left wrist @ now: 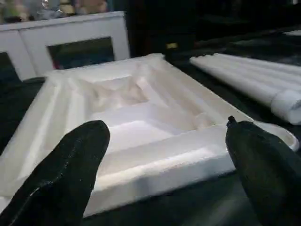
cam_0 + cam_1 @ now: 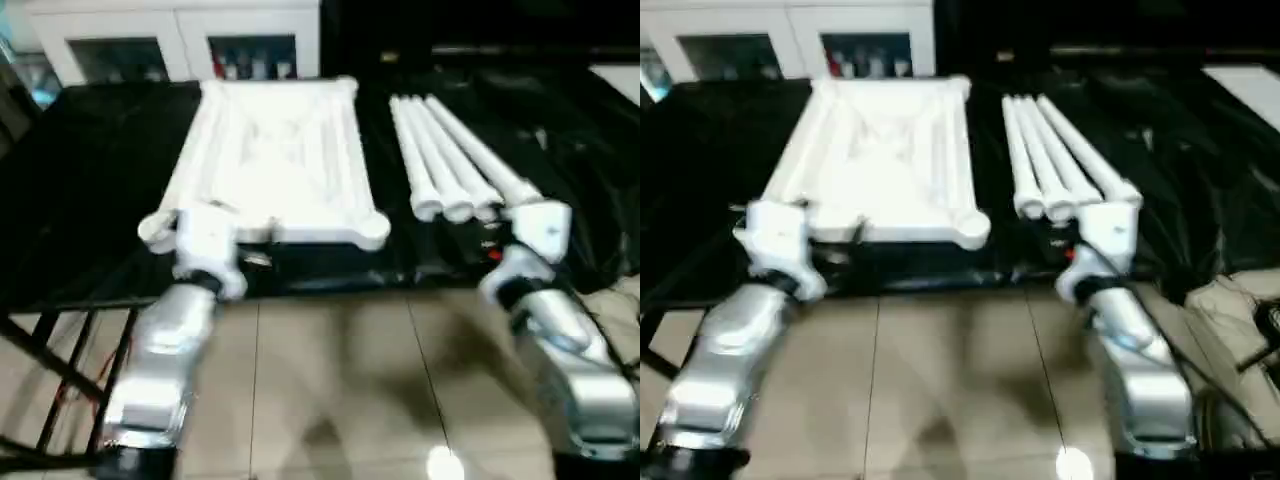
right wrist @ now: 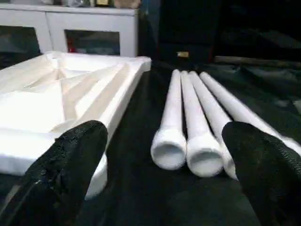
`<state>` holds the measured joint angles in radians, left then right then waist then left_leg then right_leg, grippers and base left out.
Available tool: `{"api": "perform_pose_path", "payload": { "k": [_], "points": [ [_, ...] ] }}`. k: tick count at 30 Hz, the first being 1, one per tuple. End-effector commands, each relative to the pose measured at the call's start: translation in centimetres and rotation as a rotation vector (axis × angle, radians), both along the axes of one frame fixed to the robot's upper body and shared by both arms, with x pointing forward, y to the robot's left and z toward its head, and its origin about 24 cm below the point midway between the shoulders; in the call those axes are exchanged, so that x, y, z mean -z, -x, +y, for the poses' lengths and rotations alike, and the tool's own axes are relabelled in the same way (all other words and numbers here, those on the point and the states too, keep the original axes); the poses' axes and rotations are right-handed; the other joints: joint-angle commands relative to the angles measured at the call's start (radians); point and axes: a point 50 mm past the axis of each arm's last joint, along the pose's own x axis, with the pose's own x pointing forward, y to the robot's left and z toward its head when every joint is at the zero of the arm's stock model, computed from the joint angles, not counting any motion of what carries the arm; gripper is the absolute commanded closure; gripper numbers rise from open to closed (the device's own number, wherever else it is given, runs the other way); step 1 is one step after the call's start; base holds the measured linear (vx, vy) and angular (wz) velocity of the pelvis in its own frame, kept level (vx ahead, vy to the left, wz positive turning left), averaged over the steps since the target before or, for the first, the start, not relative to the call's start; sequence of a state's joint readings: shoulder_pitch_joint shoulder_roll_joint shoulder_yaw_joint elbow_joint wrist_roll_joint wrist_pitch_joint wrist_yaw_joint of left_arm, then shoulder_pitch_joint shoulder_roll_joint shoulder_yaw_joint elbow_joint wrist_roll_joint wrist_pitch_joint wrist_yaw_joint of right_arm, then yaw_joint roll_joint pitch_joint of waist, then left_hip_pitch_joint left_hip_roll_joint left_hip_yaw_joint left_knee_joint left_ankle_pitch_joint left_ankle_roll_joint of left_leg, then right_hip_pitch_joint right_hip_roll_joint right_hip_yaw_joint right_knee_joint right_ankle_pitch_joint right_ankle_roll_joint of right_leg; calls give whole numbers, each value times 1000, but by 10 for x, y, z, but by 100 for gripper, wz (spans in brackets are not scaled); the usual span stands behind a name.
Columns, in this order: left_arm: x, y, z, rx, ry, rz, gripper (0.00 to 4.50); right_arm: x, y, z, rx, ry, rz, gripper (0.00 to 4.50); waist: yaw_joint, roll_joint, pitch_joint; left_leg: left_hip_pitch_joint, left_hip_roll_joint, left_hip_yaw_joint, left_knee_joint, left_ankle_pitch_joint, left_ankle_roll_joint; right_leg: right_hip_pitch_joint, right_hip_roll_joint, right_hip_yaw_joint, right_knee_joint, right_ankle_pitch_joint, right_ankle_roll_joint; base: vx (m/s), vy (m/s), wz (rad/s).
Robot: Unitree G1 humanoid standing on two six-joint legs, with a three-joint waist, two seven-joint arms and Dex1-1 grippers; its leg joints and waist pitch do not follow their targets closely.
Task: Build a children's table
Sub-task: Move to table
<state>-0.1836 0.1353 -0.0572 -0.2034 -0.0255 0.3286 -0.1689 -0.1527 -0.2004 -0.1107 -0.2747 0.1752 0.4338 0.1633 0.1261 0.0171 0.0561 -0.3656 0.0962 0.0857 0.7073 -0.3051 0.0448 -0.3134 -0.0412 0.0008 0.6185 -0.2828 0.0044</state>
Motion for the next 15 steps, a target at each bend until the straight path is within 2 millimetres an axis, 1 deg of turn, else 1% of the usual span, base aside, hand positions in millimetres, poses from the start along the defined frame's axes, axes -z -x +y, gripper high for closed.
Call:
{"api": "perform_pose_path", "payload": {
  "k": [1,2,3,4,5,6,7,8,9,10,11,12,13,14,15],
  "points": [
    [-2,1,9,-33,-9,-1,0,-1,-1,7,-34,-9,1,4,15,7,-33,-36,71,-14,-104,143,-13,82,-108,36,-100,67,-366,114,30,5],
    [-1,1,9,-38,-8,1,0,0,-1,7,-35,-6,5,4,-17,49,-30,20,110,-41,-187,55,37,35,-10,-38,-55,-99,-231,120,61,0],
    [-1,1,9,-39,-7,2,0,0,-1,7,-35,-6,7,4,-63,59,-72,174,190,-145,-180,56,170,-96,0,-59,80,-155,-93,120,61,0],
    [-1,2,11,-49,-5,8,0,2,-1,7,-37,1,16,4,-55,53,-68,161,188,-153,-163,132,263,-122,-11,-57,121,-118,15,121,73,-1],
    [-1,2,11,-53,-5,12,0,2,-1,7,-38,4,20,4,-53,47,-68,161,188,-151,-157,211,304,-141,-19,-53,130,-99,59,100,39,6],
    [-1,2,11,-53,-5,12,0,2,-1,7,-38,4,20,4,-48,33,-68,153,189,-130,-157,304,369,-166,-33,-45,143,-44,107,100,39,6],
    [-1,2,12,-58,-3,16,0,3,-1,7,-40,10,23,4,-52,12,-65,130,177,-102,-166,320,406,-168,-44,-30,128,12,108,76,0,2],
    [0,2,12,-59,-2,18,0,4,-2,7,-39,12,26,4,-48,-20,-54,91,113,-43,-155,172,349,-132,-60,-4,34,101,43,67,-46,1],
    [0,2,12,-59,-2,18,0,4,-2,7,-39,12,26,4,-45,-46,-46,60,64,-11,-144,34,286,-89,-78,26,-24,95,37,67,-46,1],
    [0,2,13,-60,-1,19,0,5,-2,7,-38,13,28,4,-27,-78,-40,-1,4,20,-109,-74,220,-21,-111,80,-88,-118,67,45,-103,3],
    [0,2,13,-61,-1,19,0,5,-2,8,-38,14,30,4,13,-61,-44,-11,-1,6,-1,-64,112,31,-224,147,-141,-426,-50,46,-112,2],
    [0,1,13,-61,-1,19,0,6,-3,8,-38,16,32,4,15,-59,-41,-38,9,-9,8,19,34,56,-201,126,-128,-493,-132,46,-112,2],
    [0,1,14,-61,-2,19,0,6,-3,8,-39,17,33,4,13,-47,-31,-45,21,-14,-6,61,-1,63,-187,105,-133,-485,-207,73,-64,-2],
    [0,1,14,-61,-2,18,0,7,-3,8,-40,18,34,4,14,-35,-26,-38,32,-17,-25,69,-6,59,-181,91,-140,-479,-237,83,-5,-1],
    [-1,1,14,-61,-2,19,0,7,-3,8,-40,18,35,4,11,-14,-25,-15,49,-6,-93,76,2,45,-130,47,-139,-459,-256,129,33,1]
  ]
}}
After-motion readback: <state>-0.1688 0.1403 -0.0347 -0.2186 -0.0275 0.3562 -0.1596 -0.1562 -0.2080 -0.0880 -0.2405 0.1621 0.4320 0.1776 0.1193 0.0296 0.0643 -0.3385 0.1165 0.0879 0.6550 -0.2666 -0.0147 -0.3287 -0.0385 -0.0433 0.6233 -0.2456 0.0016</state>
